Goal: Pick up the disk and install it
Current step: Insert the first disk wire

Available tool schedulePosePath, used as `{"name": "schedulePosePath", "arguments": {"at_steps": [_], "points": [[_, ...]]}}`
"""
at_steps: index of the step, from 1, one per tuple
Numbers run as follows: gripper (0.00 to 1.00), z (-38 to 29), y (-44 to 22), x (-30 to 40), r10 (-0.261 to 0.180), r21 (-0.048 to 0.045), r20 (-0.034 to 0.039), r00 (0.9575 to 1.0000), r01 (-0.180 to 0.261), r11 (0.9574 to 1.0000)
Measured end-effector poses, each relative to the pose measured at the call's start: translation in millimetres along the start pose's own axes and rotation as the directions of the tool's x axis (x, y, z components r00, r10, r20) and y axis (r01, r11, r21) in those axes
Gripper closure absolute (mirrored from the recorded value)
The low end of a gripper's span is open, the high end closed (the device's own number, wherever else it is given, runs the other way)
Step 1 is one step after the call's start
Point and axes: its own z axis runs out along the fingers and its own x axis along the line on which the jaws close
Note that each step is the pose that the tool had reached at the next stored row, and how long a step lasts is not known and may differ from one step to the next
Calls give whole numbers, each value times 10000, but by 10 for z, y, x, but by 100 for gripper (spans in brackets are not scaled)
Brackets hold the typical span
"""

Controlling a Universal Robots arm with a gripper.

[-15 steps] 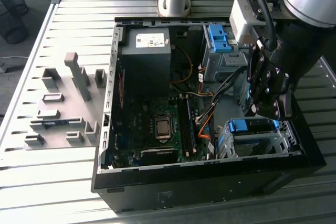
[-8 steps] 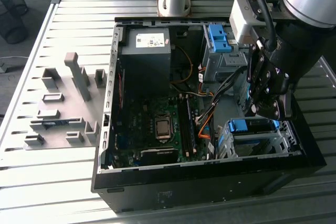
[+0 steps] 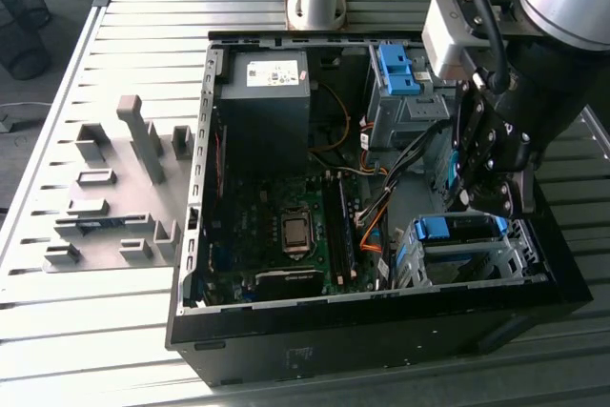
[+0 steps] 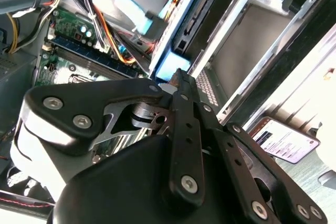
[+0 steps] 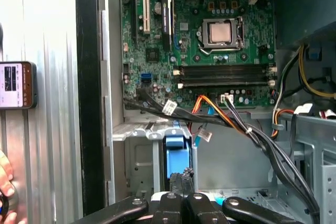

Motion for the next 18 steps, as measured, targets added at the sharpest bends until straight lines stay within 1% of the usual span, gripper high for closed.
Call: {"name": "schedulePosePath", "arguments": {"at_steps": [4,5,10,11,13,18], "points": [[89,0,-162,-9,0,1,0,10000,0,10000],[89,-1,-180,-11,0,0,-2,10000,0,10000],[89,1,-387,-23,0,0,-1,10000,0,10000],[89,1,-418,-25,0,1,-1,10000,0,10000],[89,2,-459,-50,0,0,0,10000,0,10000],[89,1,-479,-194,0,0,-3,10000,0,10000]]}}
